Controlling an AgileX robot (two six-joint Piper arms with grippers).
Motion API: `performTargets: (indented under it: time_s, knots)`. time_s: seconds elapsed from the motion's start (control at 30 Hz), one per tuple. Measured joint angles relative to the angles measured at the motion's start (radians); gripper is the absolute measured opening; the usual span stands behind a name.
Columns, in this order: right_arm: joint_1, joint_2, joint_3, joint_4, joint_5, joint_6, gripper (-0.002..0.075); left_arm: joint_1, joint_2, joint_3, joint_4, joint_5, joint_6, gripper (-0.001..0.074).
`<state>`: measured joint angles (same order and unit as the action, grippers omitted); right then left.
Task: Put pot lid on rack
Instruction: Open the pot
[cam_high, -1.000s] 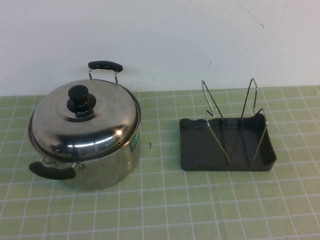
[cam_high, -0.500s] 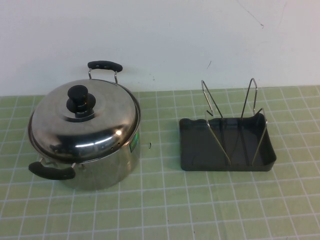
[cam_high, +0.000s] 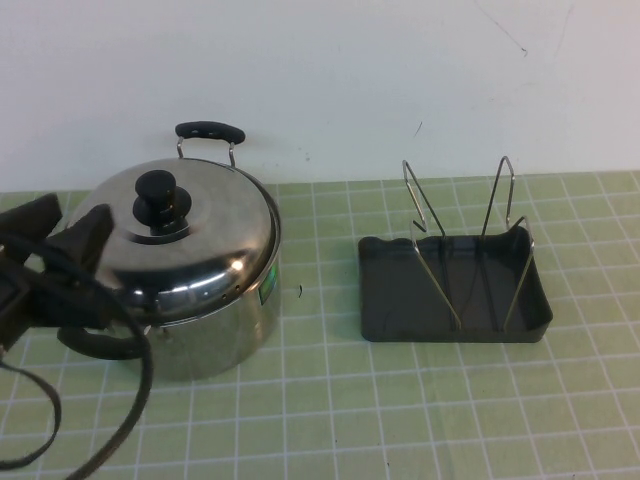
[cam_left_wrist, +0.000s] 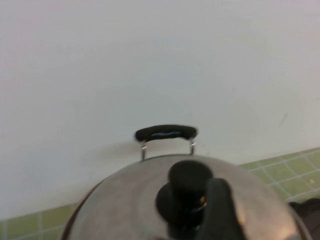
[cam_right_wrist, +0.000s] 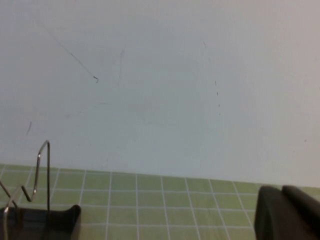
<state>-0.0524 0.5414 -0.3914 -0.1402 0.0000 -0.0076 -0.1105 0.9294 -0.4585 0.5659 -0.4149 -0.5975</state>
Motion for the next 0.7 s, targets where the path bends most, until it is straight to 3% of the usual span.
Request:
performTargets:
  time_s: [0.1,0.2,0.47,0.7]
  knots:
    - [0.008,0.0,0.0,-0.004,0.0,0.016,-0.0001,-0.017,0.08,-0.06,0.059,-0.031,-0.065,0.0456]
    - [0.048,0.0,0.0,-0.006,0.0,0.043,-0.0001,-0.022,0.171,-0.125,0.08,-0.042,-0.105,0.0499]
    - [0.208,0.002,0.0,-0.008,-0.059,0.063,-0.0001,-0.022,0.406,-0.261,0.084,-0.066,-0.089,0.0518]
    - [0.238,0.002,0.0,-0.008,-0.071,0.063,-0.0001,-0.022,0.575,-0.36,0.083,-0.066,-0.041,0.0519]
